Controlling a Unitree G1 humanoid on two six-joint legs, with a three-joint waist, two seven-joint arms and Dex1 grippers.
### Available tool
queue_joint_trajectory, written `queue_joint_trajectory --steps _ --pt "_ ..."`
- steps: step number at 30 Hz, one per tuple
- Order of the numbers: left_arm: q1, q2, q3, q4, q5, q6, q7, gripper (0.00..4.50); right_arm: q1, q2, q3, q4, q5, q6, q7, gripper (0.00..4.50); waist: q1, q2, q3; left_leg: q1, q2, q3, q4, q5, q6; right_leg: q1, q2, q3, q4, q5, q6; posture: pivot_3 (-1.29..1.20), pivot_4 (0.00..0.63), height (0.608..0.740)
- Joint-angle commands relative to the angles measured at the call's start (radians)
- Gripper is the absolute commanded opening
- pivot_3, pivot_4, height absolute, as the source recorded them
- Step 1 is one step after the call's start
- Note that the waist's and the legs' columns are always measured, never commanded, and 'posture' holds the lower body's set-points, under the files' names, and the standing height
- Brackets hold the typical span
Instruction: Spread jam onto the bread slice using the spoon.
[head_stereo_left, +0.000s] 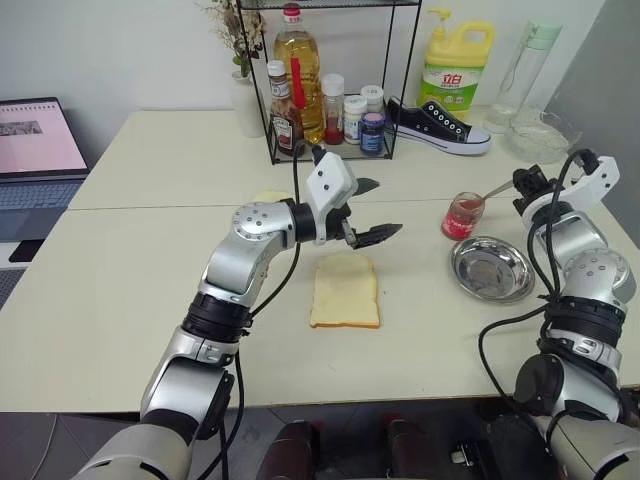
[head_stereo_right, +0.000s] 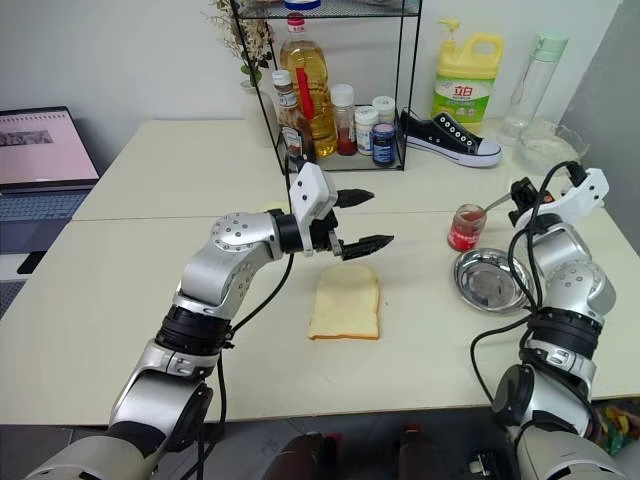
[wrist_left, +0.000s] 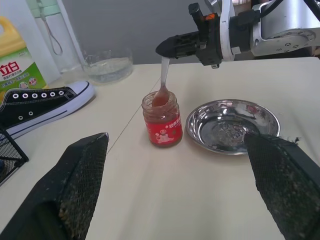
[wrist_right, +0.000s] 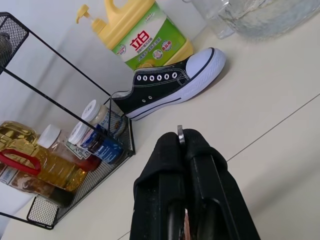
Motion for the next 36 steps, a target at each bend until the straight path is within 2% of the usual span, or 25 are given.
queue_joint_trajectory --steps 1,10,16,24,27,36 --pt "-0.023 -0.001 0.01 -0.015 -0.002 -0.027 -0.011 4.5 -0.025 -0.024 -0.025 -0.061 0.031 -0.017 -0.005 0.03 0.0 0.0 0.0 0.0 0.0 0.0 0.0 0.0 0.0 0.0 0.0 0.0 0.0 0.0 0.0 0.0 0.15 0.74" --pt "-0.026 0.005 0.009 -0.009 -0.01 -0.023 -0.047 4.5 -0.027 -0.023 -0.059 -0.074 0.08 -0.015 -0.036 0.03 0.0 0.0 0.0 0.0 0.0 0.0 0.0 0.0 0.0 0.0 0.0 0.0 0.0 0.0 0.0 0.0 0.15 0.74" --pt "-0.031 0.01 0.018 0.0 -0.015 -0.025 -0.07 4.5 -0.047 0.002 -0.145 -0.097 0.204 -0.014 -0.105 0.03 0.0 0.0 0.0 0.0 0.0 0.0 0.0 0.0 0.0 0.0 0.0 0.0 0.0 0.0 0.0 0.0 0.15 0.74" --pt "-0.002 0.061 0.045 -0.037 -0.049 -0.003 -0.111 4.5 -0.084 0.058 -0.15 -0.208 0.375 0.019 -0.221 0.03 -0.003 0.001 0.0 0.0 0.001 0.0 -0.001 0.0 0.0 0.0 0.0 0.0 0.0 0.0 0.0 0.0 0.15 0.74" --pt "0.042 0.116 0.074 -0.095 -0.085 0.037 -0.136 4.5 -0.085 0.079 -0.103 -0.28 0.428 0.051 -0.254 0.03 -0.005 0.001 0.001 0.0 0.001 0.0 -0.001 0.0 0.0 -0.001 0.0 0.0 0.0 0.0 0.0 0.0 0.15 0.74" --pt "0.304 0.332 0.196 -0.346 -0.187 0.185 -0.152 4.5 0.05 0.123 0.176 -0.551 0.523 0.233 -0.231 0.03 -0.005 0.002 0.001 0.0 0.002 -0.001 -0.002 0.0 0.0 -0.001 0.0 0.001 0.0 0.0 0.0 0.0 0.15 0.74"
